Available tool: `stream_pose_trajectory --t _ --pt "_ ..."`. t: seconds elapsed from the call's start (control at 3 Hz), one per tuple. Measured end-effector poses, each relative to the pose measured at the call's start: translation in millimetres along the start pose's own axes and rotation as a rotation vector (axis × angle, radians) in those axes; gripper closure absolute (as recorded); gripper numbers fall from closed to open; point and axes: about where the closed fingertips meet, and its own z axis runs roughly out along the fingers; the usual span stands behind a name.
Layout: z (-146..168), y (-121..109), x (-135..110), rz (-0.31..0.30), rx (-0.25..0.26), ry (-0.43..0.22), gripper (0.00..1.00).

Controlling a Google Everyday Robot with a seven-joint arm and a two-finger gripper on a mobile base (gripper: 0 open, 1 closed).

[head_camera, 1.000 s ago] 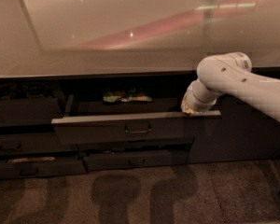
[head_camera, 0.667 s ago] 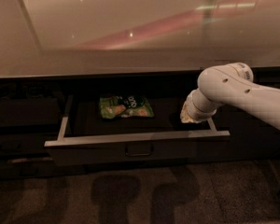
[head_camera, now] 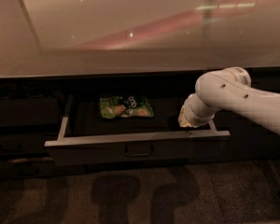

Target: Open top drawer

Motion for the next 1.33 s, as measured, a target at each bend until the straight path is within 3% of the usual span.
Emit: stream_pose_trajectory --t 0.67,1.33 --pt "-3.0 26.6 -13.4 -0.035 0.028 0.022 1.0" --pt "-3.1 36.3 -17.7 -0.038 0.05 0.039 1.0"
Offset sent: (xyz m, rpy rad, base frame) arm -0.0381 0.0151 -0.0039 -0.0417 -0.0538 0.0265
